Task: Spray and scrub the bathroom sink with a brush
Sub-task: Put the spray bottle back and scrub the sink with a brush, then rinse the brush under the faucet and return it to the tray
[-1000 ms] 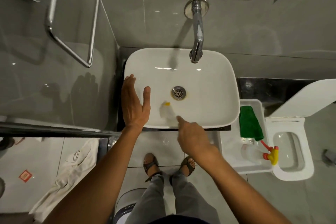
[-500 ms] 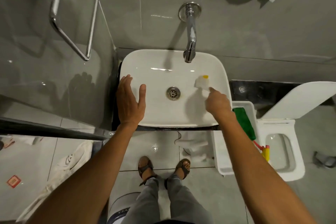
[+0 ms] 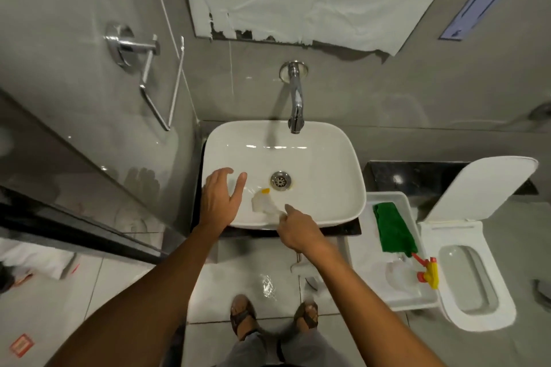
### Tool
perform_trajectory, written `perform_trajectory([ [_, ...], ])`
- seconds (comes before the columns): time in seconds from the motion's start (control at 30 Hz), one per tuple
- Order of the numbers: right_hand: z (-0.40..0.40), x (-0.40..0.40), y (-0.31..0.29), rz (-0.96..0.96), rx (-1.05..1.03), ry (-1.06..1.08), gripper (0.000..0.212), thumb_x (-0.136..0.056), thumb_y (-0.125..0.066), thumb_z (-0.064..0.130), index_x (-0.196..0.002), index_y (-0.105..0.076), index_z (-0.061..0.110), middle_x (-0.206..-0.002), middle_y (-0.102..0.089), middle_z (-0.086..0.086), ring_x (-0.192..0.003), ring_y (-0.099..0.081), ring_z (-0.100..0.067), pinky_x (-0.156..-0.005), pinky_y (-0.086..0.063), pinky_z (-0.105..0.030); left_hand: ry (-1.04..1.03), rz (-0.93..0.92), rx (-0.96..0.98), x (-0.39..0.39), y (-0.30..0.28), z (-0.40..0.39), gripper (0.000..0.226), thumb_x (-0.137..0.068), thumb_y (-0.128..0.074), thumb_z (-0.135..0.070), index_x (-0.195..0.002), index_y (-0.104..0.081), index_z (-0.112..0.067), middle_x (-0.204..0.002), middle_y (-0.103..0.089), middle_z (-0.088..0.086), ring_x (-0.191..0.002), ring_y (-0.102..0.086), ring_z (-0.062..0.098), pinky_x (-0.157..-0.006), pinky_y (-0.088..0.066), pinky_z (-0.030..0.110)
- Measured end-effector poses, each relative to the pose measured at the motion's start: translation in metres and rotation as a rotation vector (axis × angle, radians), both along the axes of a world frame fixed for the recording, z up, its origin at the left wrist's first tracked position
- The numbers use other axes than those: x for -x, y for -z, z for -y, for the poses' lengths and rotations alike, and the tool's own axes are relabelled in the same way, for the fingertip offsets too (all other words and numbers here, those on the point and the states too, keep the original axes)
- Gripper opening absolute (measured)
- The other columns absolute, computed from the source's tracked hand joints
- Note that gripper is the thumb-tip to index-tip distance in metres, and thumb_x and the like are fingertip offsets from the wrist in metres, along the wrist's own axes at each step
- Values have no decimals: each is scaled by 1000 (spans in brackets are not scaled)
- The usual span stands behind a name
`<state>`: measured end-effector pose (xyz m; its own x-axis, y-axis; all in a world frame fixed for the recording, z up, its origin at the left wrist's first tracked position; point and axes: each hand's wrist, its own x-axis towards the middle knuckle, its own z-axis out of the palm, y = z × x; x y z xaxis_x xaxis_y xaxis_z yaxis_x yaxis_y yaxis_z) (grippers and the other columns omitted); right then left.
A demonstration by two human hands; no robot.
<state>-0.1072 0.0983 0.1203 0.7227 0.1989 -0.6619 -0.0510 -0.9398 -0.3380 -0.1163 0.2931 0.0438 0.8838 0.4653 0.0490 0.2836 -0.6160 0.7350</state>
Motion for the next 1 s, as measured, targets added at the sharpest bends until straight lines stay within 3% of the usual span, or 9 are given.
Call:
perform_trajectory([
  [0.07, -4, 0, -4, 33, -48, 28, 57, -113, -37, 18, -169, -29, 8, -161, -54, -19, -148, -51, -41, -119, -41, -40, 24, -3, 5, -1, -11, -2, 45, -106, -66, -43, -131, -69, -5, -134, -72, 12, -125, -65, 33, -111, -50, 44],
  [0.17, -1, -3, -6, 121, -112, 72, 56, -115, -32, 22, -170, -29, 15, -151, -64, -19, -141, -58, -40, -115, -44, -40, 33, -34, 52, -13, -37, -3, 39, -105, -65, -49, -121, -71, -14, -112, -77, 4, -97, -71, 24, -91, -59, 40],
  [0.27, 8, -2, -10, 196, -168, 130, 54, -116, -30, 26, -170, -30, 14, -145, -67, -21, -134, -62, -41, -112, -48, -43, 64, -68, 0, -35, -68, 5, 36, -101, -66, -57, -94, -72, -23, -75, -70, -6, -76, -68, 21, -70, -53, 33],
  [0.33, 11, 2, -13, 241, -190, 157, 56, -117, -29, 29, -172, -24, 17, -144, -65, -21, -131, -63, -41, -112, -50, -46, 98, -57, -47, -54, -89, 17, 41, -98, -70, -58, -83, -72, -20, -65, -61, -10, -74, -67, 23, -67, -46, 32],
  [0.47, 13, 8, -15, 297, -213, 180, 60, -116, -31, 30, -173, -16, 20, -148, -55, -21, -132, -61, -42, -113, -49, -50, 144, 5, -107, -89, -126, 50, 50, -94, -73, -63, -74, -73, -18, -58, -53, -13, -71, -61, 24, -67, -40, 31],
  [0.63, 17, 9, -17, 346, -268, 177, 58, -117, -32, 26, -173, -19, 22, -141, -57, -21, -125, -64, -42, -110, -51, -50, 149, -69, -157, -116, -148, 75, 64, -88, -76, -70, -59, -52, -18, -60, -55, 1, -62, -57, 26, -59, -43, 34],
  [0.8, 23, 10, -16, 382, -330, 230, 55, -117, -30, 34, -170, -23, 21, -138, -61, -16, -123, -66, -35, -108, -53, -48, 96, -159, -181, -135, -147, 85, 63, -88, -77, -67, -61, -50, -18, -62, -50, 0, -67, -57, 27, -52, -31, 30],
  [1.0, 34, 6, -13, 376, -376, 316, 53, -117, -33, 32, -168, -28, 19, -141, -62, -13, -125, -65, -34, -108, -52, -48, 68, -198, -186, -151, -136, 88, 47, -90, -80, -58, -80, -65, -14, -77, -63, 5, -77, -63, 29, -66, -43, 35],
])
